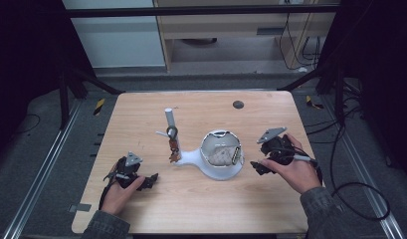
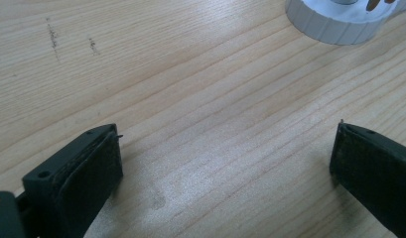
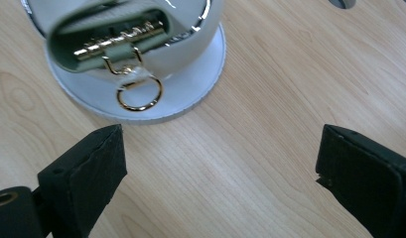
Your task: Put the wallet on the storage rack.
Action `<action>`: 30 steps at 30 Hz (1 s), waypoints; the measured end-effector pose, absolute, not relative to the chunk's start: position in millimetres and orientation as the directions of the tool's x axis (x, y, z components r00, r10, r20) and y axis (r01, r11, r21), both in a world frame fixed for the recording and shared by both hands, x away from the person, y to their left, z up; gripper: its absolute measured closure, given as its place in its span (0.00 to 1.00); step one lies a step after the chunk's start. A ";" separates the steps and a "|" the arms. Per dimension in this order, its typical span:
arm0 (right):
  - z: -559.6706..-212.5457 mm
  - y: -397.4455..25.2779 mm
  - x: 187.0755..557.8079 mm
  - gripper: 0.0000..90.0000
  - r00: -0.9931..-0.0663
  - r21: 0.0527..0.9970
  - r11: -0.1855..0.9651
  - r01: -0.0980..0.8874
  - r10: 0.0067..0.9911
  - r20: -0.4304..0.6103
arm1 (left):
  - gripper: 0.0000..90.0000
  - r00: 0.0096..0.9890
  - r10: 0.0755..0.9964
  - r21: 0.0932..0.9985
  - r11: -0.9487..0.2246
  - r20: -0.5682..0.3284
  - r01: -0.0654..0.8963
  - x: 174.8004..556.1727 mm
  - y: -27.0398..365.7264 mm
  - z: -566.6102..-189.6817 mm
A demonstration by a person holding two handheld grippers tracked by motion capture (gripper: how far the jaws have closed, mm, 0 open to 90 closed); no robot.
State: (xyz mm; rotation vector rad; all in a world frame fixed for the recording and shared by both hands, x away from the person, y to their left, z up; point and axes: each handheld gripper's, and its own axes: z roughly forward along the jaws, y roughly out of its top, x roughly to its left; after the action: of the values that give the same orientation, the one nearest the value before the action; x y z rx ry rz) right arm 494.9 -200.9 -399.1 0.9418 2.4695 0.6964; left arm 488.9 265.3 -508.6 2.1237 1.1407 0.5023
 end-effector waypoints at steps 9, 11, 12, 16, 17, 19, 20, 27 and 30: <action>-418.0 -217.5 501.3 0.12 -0.624 0.617 0.576 0.536 0.763 -0.170 | 0.00 0.543 0.839 0.710 -0.395 0.021 0.583 488.9 265.3 -508.7; -423.9 -221.3 502.3 0.13 -0.615 0.630 0.557 0.541 0.773 -0.156 | 0.00 0.543 0.839 0.710 -0.395 0.021 0.583 488.9 265.3 -508.7; -425.5 -222.6 502.6 0.14 -0.612 0.633 0.552 0.543 0.776 -0.152 | 0.00 0.543 0.839 0.710 -0.395 0.021 0.583 488.9 265.2 -508.7; -436.8 -227.7 504.4 0.14 -0.592 0.648 0.525 0.552 0.794 -0.140 | 0.00 0.542 0.840 0.712 -0.392 0.019 0.583 488.9 265.1 -508.8; -439.6 -228.6 504.8 0.14 -0.590 0.647 0.523 0.555 0.795 -0.137 | 0.00 0.542 0.840 0.712 -0.392 0.019 0.583 488.9 265.1 -508.8; -444.6 -229.5 505.1 0.14 -0.584 0.646 0.519 0.559 0.800 -0.136 | 0.00 0.542 0.840 0.712 -0.392 0.019 0.583 488.9 265.1 -508.8; -447.6 -229.9 505.2 0.14 -0.580 0.645 0.518 0.562 0.803 -0.139 | 0.00 0.542 0.840 0.711 -0.393 0.019 0.583 488.9 265.1 -508.8; -465.5 -233.4 504.8 0.14 -0.556 0.645 0.488 0.588 0.823 -0.116 | 0.00 0.543 0.840 0.711 -0.393 0.019 0.583 488.9 265.1 -508.8; -471.9 -235.2 504.6 0.14 -0.544 0.646 0.466 0.605 0.834 -0.092 | 0.00 0.542 0.840 0.712 -0.392 0.019 0.583 488.8 265.1 -508.8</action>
State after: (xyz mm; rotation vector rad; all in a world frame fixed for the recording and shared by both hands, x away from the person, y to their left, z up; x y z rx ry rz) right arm 504.6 -235.2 -471.9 1.2075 2.3215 0.7900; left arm 488.8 265.1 -508.8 2.1190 1.1436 0.5020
